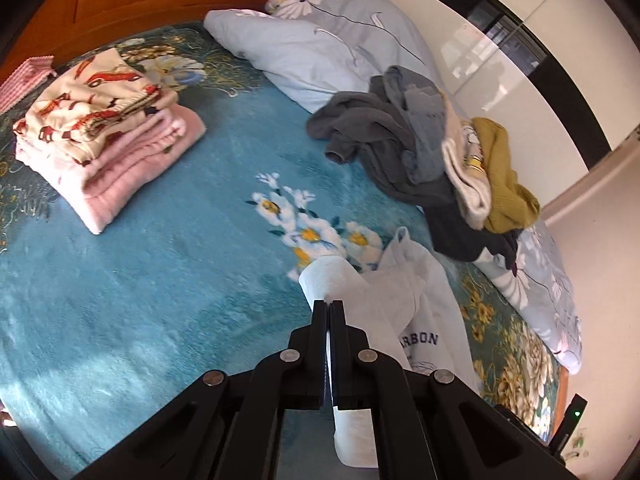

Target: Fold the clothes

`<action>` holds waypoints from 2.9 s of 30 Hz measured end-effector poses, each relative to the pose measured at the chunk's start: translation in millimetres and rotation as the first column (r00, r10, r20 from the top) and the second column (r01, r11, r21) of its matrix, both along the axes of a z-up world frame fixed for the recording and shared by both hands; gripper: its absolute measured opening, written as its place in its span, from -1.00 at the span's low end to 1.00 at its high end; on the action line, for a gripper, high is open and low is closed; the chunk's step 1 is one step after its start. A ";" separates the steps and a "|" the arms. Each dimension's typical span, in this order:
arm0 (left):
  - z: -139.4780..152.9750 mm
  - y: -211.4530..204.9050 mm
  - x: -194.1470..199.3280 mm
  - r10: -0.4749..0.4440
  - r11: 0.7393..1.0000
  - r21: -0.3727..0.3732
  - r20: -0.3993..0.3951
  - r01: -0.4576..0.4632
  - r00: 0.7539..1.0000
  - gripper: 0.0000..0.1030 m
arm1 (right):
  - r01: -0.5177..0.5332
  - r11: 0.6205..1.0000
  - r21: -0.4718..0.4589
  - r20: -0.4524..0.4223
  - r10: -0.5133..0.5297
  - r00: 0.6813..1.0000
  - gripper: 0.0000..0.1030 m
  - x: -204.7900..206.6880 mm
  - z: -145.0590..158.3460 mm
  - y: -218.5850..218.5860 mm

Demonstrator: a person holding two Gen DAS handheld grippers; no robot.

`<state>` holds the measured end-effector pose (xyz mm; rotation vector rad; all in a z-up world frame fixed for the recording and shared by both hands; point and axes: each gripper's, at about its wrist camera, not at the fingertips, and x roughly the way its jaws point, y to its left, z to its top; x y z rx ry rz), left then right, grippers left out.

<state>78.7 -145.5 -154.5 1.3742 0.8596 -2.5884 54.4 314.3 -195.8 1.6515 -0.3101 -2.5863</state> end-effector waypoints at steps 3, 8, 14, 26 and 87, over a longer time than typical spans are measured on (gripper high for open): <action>-6.3 -30.5 -4.0 0.085 0.996 -0.009 0.017 -0.085 0.996 -0.97 | -0.002 1.000 -0.010 0.023 0.002 1.000 0.26 -33.4 -9.5 -18.4; -12.7 -76.8 -2.5 0.163 0.984 -0.082 0.048 -0.159 0.985 -0.97 | -0.037 0.999 0.028 0.075 0.035 0.997 0.26 -69.7 -27.3 -45.5; -38.0 -125.6 0.0 0.227 0.974 -0.050 0.137 -0.222 0.964 -0.97 | -0.096 0.993 0.073 0.115 0.087 0.990 0.26 -89.6 -42.6 -66.8; -51.2 -117.9 1.7 0.147 0.988 0.026 0.110 -0.151 0.983 -0.97 | -0.059 0.982 0.181 0.125 0.037 0.991 -0.96 -97.8 -37.7 -78.9; -107.8 4.0 -89.6 -0.382 0.883 -0.034 0.528 0.469 0.758 -0.76 | 0.075 0.985 -0.156 0.220 -0.039 0.975 -0.60 -1.5 -45.9 -20.2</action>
